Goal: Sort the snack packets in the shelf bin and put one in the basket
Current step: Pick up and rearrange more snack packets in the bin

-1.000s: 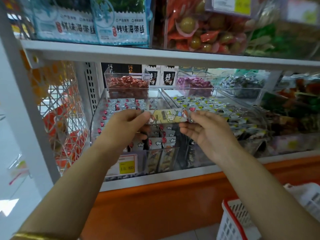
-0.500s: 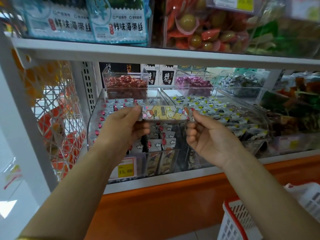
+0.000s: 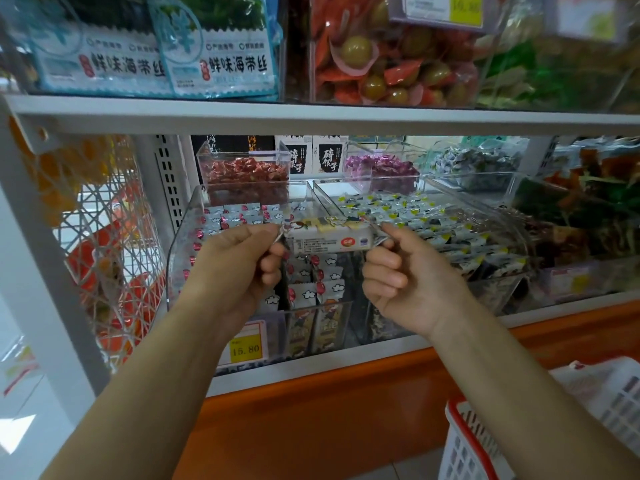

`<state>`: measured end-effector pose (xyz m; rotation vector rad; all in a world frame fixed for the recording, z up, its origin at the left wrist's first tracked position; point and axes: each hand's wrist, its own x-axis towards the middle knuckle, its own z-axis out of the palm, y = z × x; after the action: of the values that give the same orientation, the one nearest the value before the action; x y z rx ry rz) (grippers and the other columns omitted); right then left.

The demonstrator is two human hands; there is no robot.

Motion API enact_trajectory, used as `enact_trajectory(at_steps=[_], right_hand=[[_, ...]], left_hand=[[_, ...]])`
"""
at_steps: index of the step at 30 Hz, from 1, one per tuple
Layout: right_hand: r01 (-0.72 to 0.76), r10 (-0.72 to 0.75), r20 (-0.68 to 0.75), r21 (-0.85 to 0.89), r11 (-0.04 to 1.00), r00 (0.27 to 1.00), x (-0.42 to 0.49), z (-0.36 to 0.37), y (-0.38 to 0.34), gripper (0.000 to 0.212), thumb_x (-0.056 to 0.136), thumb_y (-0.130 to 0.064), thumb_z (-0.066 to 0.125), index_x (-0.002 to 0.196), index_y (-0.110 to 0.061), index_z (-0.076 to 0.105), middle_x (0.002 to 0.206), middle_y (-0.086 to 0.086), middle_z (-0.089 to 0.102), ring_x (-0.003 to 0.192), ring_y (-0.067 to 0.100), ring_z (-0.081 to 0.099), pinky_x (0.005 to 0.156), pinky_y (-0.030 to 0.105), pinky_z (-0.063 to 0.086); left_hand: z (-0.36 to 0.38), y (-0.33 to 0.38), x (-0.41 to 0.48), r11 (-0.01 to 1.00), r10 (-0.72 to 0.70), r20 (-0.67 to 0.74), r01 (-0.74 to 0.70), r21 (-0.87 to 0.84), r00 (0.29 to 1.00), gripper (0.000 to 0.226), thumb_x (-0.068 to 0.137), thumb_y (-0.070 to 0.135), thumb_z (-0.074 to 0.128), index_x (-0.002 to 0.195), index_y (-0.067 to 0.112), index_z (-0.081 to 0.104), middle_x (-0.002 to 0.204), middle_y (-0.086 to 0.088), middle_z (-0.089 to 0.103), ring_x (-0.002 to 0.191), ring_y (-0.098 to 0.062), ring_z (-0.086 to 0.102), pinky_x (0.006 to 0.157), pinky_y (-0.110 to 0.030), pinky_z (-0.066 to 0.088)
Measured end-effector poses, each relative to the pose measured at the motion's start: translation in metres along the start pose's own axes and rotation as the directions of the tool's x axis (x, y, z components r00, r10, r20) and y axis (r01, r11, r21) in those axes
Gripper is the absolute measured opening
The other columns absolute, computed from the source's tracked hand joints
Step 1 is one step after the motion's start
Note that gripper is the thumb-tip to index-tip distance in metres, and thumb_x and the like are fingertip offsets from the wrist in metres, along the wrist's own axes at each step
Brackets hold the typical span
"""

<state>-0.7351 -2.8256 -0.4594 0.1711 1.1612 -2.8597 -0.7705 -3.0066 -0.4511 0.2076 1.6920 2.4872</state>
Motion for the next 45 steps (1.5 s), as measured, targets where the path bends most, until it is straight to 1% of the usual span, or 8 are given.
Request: enact_trajectory(at_steps=[7,13,16,21,24,27,32,45], right_hand=[[-0.053,0.042,0.056,0.221,0.974,0.998,-0.001,0.003,0.006,0.037,0.096,-0.029,0.039,0.060,-0.018,0.042,0.037,-0.006,0.036,0.025,0.006,0.032,0.028,0.015,0.024],[0.012,-0.013,0.010,0.128,0.992,1.000,-0.003,0.005,0.005,0.037,0.097,-0.028,0.040,0.062,-0.018,0.039,0.039,-0.005,0.037,0.027,0.006,0.032,0.029,0.015,0.027],[0.007,-0.007,0.000,0.098,0.995,1.000,-0.004,0.005,0.005,0.037,0.097,-0.028,0.041,0.061,-0.018,0.040,0.039,-0.005,0.038,0.027,0.007,0.033,0.029,0.015,0.027],[0.073,-0.077,-0.067,-0.062,0.995,0.995,-0.001,0.003,0.005,0.036,0.096,-0.027,0.045,0.062,-0.017,0.041,0.041,-0.004,0.043,0.030,0.008,0.036,0.032,0.015,0.031],[0.236,-0.293,-0.125,-0.341,0.910,0.948,0.001,0.003,0.008,0.021,0.093,-0.023,0.054,0.074,-0.012,0.054,0.052,0.000,0.058,0.040,0.009,0.052,0.038,0.020,0.042],[0.294,-0.321,-0.033,-0.320,0.901,0.947,0.000,0.002,0.009,0.009,0.091,-0.019,0.057,0.092,-0.011,0.056,0.071,0.007,0.065,0.054,0.015,0.064,0.044,0.023,0.049],[0.375,-0.389,0.059,-0.432,0.820,0.919,-0.002,0.004,0.010,0.006,0.087,-0.010,0.061,0.089,-0.008,0.067,0.083,0.008,0.072,0.067,0.017,0.069,0.055,0.023,0.054],[0.282,-0.295,-0.079,-0.142,0.949,0.952,-0.001,0.004,0.010,0.013,0.089,-0.013,0.059,0.086,-0.004,0.066,0.071,0.012,0.072,0.062,0.021,0.070,0.053,0.026,0.056]], left_hand=[[0.007,0.005,-0.003,0.852,-0.228,0.108,0.252,-0.458,0.968,0.022,0.096,0.008,0.041,0.075,0.008,0.046,0.047,0.002,0.047,0.032,-0.002,0.036,0.032,-0.010,0.031],[0.006,0.003,0.000,0.990,-0.044,0.039,0.049,-0.132,0.998,0.016,0.089,0.024,0.056,0.080,0.011,0.054,0.054,0.003,0.051,0.045,-0.006,0.048,0.043,-0.016,0.043],[0.003,0.006,-0.004,0.997,0.072,0.105,-0.076,0.030,0.992,0.029,0.071,0.035,0.065,0.089,0.012,0.059,0.068,0.003,0.055,0.058,-0.006,0.053,0.053,-0.017,0.048],[-0.001,0.008,-0.006,0.946,0.173,0.131,-0.202,0.255,0.976,0.033,0.064,0.024,0.067,0.096,0.021,0.065,0.093,-0.006,0.065,0.082,-0.013,0.063,0.067,-0.019,0.051],[0.000,0.005,-0.006,0.929,0.237,0.092,-0.254,0.271,0.967,0.013,0.079,0.018,0.063,0.091,0.016,0.067,0.074,0.007,0.068,0.070,-0.005,0.063,0.064,-0.016,0.052],[-0.003,0.004,-0.003,0.896,0.307,0.019,-0.295,0.332,0.952,0.009,0.085,0.017,0.061,0.091,0.014,0.067,0.067,0.011,0.067,0.063,-0.002,0.061,0.063,-0.020,0.056],[0.000,0.001,-0.003,0.878,0.323,0.017,-0.306,0.367,0.946,0.012,0.087,0.019,0.060,0.091,0.013,0.069,0.080,-0.002,0.068,0.065,-0.006,0.061,0.061,-0.017,0.054],[0.005,-0.001,-0.004,0.921,0.336,0.043,-0.338,0.195,0.941,0.009,0.086,0.004,0.058,0.084,0.009,0.065,0.079,-0.005,0.068,0.070,-0.011,0.065,0.067,-0.017,0.054]])
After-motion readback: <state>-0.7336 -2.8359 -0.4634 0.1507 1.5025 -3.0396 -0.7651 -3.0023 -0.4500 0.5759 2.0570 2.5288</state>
